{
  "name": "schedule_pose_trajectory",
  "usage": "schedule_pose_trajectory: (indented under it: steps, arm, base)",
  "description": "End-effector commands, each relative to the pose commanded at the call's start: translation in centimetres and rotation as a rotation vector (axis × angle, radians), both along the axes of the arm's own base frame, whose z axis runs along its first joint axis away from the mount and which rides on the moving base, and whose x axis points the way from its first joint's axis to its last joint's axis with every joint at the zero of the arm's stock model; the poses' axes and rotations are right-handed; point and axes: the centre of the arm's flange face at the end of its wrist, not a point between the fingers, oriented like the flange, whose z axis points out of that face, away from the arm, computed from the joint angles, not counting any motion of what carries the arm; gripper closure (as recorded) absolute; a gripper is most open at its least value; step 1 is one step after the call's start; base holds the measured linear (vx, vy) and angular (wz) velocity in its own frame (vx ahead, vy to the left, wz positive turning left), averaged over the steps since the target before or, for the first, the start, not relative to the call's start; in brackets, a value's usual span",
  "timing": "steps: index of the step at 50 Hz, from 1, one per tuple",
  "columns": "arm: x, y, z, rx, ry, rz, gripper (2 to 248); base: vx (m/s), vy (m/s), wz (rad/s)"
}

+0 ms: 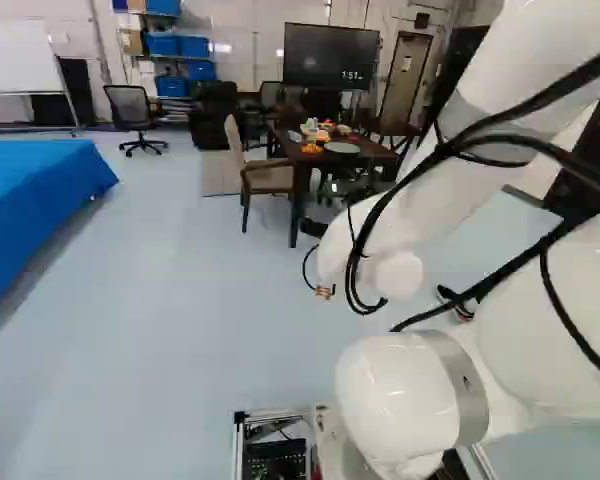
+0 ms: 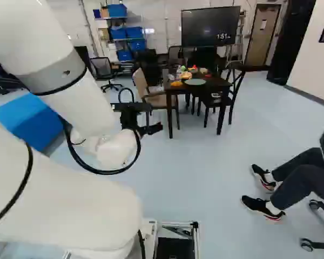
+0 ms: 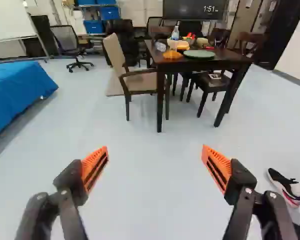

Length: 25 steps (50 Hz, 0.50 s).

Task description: Move the croissant to the empty plate

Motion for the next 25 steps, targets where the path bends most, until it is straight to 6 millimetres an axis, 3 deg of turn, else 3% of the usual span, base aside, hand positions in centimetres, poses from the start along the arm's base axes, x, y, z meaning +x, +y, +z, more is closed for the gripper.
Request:
schedule_pose_trajectory:
  steps: [25]
  arm:
    - [0.00, 0.00, 0.00, 0.000, 0.000, 0.000, 3]
  base:
    - [0.079, -0.008, -0.015]
